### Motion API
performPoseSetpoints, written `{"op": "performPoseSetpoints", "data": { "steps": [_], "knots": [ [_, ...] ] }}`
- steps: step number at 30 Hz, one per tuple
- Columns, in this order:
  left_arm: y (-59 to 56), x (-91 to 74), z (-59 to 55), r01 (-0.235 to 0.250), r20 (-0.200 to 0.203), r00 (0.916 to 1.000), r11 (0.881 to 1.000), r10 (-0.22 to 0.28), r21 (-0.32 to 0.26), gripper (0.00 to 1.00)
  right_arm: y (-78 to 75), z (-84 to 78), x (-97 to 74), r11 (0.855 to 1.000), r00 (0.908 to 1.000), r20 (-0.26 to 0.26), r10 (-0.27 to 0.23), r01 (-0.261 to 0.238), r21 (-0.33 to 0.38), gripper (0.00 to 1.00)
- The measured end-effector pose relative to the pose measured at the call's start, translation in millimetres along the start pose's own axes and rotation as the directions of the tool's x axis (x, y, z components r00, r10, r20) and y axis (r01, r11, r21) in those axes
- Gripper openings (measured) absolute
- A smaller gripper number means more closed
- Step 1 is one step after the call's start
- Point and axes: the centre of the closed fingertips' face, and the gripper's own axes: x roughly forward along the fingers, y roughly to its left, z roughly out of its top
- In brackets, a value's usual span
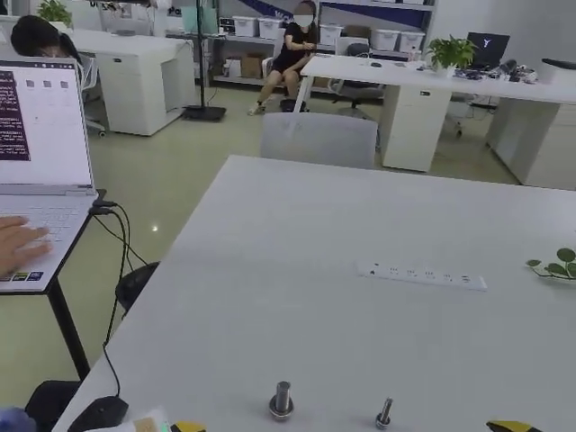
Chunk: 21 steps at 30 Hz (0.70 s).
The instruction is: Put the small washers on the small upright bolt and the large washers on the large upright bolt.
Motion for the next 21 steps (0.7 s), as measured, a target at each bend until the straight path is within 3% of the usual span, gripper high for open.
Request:
{"op": "performPoseSetpoints", "data": {
  "steps": [7, 16, 21],
  "knots": [
    [5.4, 4.3, -9.3, -0.019, 0.000, 0.9998, 1.000, 0.019, -0.010, 0.88, 6.8, -16.3, 6.5, 0.999, 0.9999, -0.012, -0.005, 0.006, 0.034, 1.00],
    [1.8, 5.4, -10.4, -0.002, -0.015, 0.9999, 1.000, 0.002, 0.015, 0.88, 13.8, -14.8, 15.3, 0.999, 0.9998, -0.018, -0.003, 0.003, 0.039, 0.99],
    [4.3, 3.0, -8.2, -0.016, -0.016, 0.9997, 1.000, 0.016, 0.011, 0.87, 17.8, -13.9, 20.1, 1.000, 0.9992, -0.039, 0.007, -0.006, 0.019, 0.97]
  ]
}}
